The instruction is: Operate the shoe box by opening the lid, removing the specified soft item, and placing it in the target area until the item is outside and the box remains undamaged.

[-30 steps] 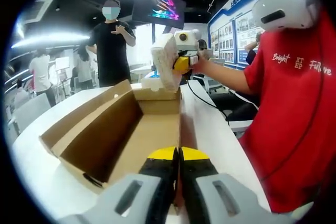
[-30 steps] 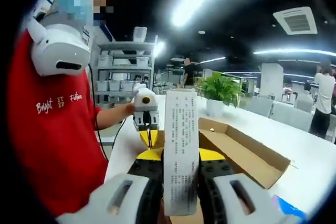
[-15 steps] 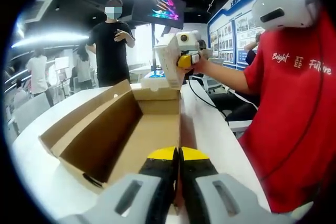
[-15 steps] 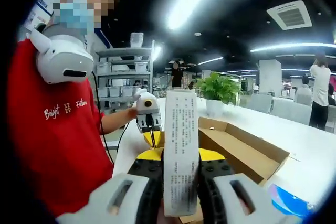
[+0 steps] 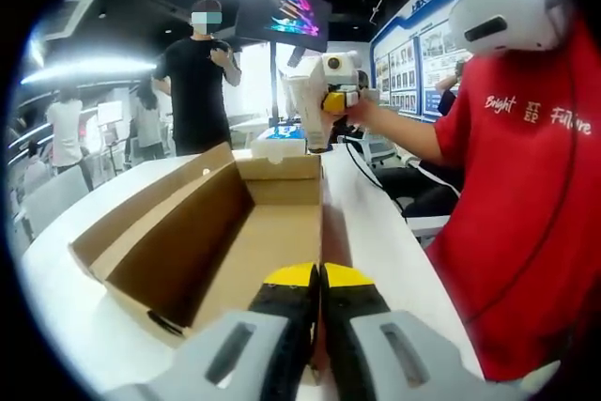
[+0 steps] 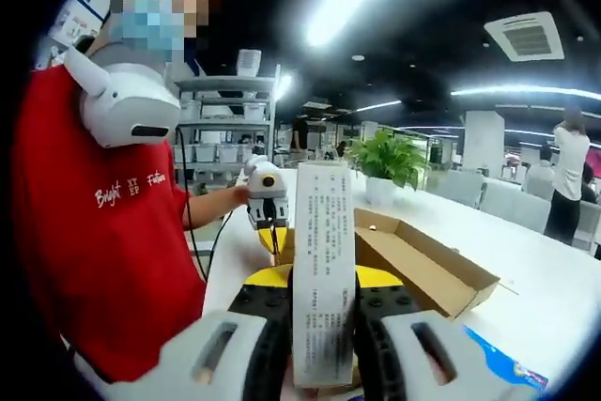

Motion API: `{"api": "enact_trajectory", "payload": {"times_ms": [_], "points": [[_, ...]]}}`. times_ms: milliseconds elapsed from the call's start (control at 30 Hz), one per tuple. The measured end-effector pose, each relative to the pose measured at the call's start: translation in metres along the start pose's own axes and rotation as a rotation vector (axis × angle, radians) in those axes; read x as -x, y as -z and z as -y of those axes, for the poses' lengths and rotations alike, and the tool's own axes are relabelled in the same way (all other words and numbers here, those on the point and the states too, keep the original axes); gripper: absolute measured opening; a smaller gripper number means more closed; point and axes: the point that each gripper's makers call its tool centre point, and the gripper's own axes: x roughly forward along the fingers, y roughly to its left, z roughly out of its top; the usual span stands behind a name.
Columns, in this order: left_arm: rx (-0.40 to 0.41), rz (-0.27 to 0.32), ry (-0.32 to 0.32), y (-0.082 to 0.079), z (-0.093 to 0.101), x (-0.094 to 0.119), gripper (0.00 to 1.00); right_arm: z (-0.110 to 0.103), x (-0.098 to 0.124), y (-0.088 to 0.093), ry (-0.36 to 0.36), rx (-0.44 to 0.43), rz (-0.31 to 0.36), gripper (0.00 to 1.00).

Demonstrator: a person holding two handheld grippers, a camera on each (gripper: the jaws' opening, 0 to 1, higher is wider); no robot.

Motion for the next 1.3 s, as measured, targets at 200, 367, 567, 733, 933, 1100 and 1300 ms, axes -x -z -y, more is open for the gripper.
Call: {"api": "enact_trajectory", "payload": {"times_ms": [200,367,567,733,933,1100,1300], "points": [[-0.003,0.004,-0.002,0.0,0.0,0.0,0.01,0.0,0.008,0.004,0.013,0.022,-0.017,0.21],[-0.002,0.004,-0.002,0.0,0.0,0.0,0.01,-0.001,0.013,0.006,0.02,0.048,-0.032,0.21],[-0.002,0.005,-0.006,0.0,0.0,0.0,0.01,-0.001,0.021,0.011,0.027,0.059,-0.047,0.21],[0.0,0.003,-0.002,0.0,0.0,0.0,0.01,-0.003,0.023,0.016,0.033,0.055,-0.067,0.21],[-0.002,0.004,-0.003,-0.001,0.0,0.0,0.01,-0.002,0.036,0.024,0.051,0.05,-0.099,0.21],[-0.003,0.005,-0.002,-0.001,0.0,0.0,0.01,-0.003,0.046,0.031,0.058,0.081,-0.129,0.21],[0.0,0.003,0.007,-0.001,0.001,0.0,0.01,-0.006,0.057,0.039,0.062,0.095,-0.177,0.21]]}}
